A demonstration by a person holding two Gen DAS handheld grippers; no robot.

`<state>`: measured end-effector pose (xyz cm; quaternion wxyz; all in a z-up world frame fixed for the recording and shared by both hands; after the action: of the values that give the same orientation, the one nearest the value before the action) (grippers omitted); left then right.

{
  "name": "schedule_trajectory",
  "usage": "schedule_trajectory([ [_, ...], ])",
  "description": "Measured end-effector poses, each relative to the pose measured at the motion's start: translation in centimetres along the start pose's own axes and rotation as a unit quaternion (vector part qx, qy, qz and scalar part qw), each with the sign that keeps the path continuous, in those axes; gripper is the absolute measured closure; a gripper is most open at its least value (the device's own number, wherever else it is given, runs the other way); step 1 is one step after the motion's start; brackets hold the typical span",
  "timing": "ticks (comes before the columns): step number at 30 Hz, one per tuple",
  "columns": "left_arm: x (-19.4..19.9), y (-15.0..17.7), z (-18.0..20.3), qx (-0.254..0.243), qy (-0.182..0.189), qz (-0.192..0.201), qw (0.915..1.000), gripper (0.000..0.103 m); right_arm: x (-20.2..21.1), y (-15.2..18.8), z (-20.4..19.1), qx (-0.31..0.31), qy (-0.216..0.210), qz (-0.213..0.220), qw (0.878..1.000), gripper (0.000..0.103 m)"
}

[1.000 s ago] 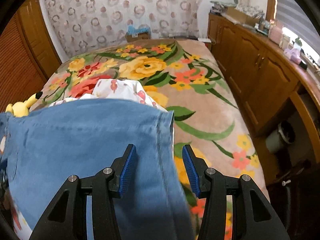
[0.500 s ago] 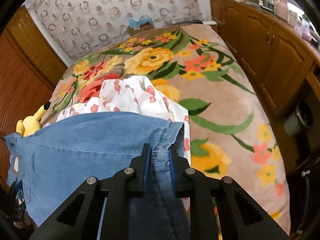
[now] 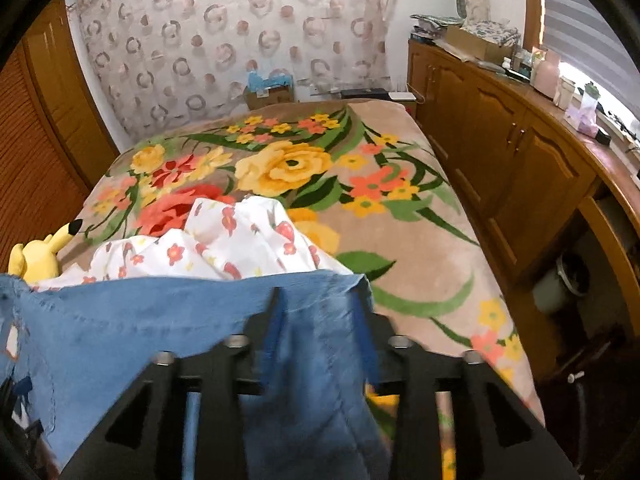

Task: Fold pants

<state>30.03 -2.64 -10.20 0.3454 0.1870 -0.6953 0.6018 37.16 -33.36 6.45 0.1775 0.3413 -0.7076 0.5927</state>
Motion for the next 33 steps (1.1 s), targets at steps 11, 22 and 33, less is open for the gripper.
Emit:
schedule_trajectory([
  [11,-0.1,0.0,-0.2,-0.001,-0.001,0.000,1.0000,0.017,6.3,9.5,2.1,-0.034,-0.016,-0.019,0.999,0.057],
  [22,0.9,-0.1,-0.5,0.001,-0.012,0.024,0.9996,0.017,5.9,14.0,6.3,-0.104,-0.064,-0.018,0.992,0.044],
  [33,4.2,-0.8,-1.1,0.024,-0.004,0.034,0.9991,0.017,5.1,13.4,9.5,-0.141,-0.118,0.013,0.983,0.079],
])
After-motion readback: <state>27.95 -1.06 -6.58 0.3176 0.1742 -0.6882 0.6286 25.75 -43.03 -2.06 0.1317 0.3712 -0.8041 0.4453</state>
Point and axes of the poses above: each gripper's, at about its wrist camera, not at the fingertips, and x roughly against the way its jaws point, z to its right, y to its underside, the point moved 2 cm from there along -x, roughly the way its jaws point, and after that the axes turned 13 degrees about -y, right-handed, at the moved point
